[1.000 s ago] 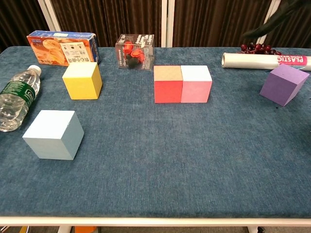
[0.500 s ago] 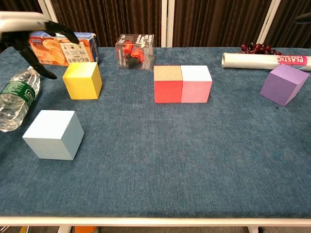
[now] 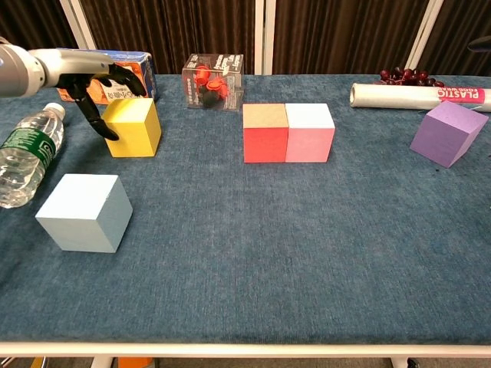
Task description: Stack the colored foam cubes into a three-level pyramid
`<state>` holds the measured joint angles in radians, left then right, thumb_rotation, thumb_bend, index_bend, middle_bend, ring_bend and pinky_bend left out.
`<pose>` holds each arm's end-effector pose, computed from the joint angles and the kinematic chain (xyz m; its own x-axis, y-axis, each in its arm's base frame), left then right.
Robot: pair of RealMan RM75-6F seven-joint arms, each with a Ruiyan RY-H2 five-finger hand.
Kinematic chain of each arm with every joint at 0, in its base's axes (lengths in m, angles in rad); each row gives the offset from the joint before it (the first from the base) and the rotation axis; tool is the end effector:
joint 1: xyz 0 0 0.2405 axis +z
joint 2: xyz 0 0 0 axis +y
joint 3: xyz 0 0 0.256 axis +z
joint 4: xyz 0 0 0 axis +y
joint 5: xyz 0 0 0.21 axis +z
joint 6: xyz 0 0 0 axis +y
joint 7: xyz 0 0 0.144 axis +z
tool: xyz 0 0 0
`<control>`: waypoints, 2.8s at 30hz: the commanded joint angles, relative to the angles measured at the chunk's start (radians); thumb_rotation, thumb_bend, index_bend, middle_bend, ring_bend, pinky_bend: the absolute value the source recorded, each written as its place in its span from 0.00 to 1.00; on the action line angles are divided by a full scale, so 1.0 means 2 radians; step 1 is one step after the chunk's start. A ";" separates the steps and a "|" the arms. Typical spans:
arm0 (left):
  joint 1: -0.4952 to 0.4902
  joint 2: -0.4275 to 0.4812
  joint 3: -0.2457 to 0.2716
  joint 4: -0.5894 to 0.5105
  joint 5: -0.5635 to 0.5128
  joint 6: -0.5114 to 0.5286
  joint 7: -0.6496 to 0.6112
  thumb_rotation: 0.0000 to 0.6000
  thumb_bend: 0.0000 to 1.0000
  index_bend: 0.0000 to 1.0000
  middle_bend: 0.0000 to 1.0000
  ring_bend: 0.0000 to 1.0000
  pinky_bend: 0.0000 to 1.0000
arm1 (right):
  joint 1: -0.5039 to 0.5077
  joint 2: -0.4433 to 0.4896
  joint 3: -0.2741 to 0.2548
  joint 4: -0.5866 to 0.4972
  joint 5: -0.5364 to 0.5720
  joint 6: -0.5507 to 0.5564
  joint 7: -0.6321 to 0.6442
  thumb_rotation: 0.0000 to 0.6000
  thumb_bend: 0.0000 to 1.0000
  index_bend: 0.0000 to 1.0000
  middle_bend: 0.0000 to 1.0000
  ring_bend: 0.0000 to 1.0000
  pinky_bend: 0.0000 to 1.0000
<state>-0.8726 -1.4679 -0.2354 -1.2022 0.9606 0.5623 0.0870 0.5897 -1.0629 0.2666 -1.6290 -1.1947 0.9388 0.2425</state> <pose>-0.1849 0.4221 0.0138 0.3661 0.4504 0.8143 0.9300 -0.2079 -0.3031 -0.2072 -0.3582 0.1519 0.1227 -0.1948 0.9731 -0.9818 -0.1670 0.0904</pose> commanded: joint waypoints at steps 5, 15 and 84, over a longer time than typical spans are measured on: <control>-0.015 -0.020 0.008 0.027 -0.028 -0.006 0.004 1.00 0.10 0.21 0.35 0.25 0.16 | -0.002 -0.009 -0.003 0.021 -0.006 -0.004 0.020 1.00 0.13 0.00 0.09 0.00 0.00; -0.028 -0.037 0.002 -0.020 -0.058 0.052 0.043 1.00 0.13 0.22 0.50 0.37 0.20 | -0.004 -0.014 -0.006 0.035 -0.022 -0.002 0.041 1.00 0.13 0.00 0.09 0.00 0.00; -0.165 -0.121 0.000 0.004 -0.260 0.077 0.216 1.00 0.13 0.21 0.45 0.37 0.20 | -0.017 -0.011 -0.008 0.060 -0.033 0.005 0.083 1.00 0.13 0.00 0.09 0.00 0.00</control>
<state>-1.2025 -1.7106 -0.2363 -1.1944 0.4404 0.7167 0.5197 0.5558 -1.0854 0.2501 -1.5094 -1.2614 0.9492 0.4077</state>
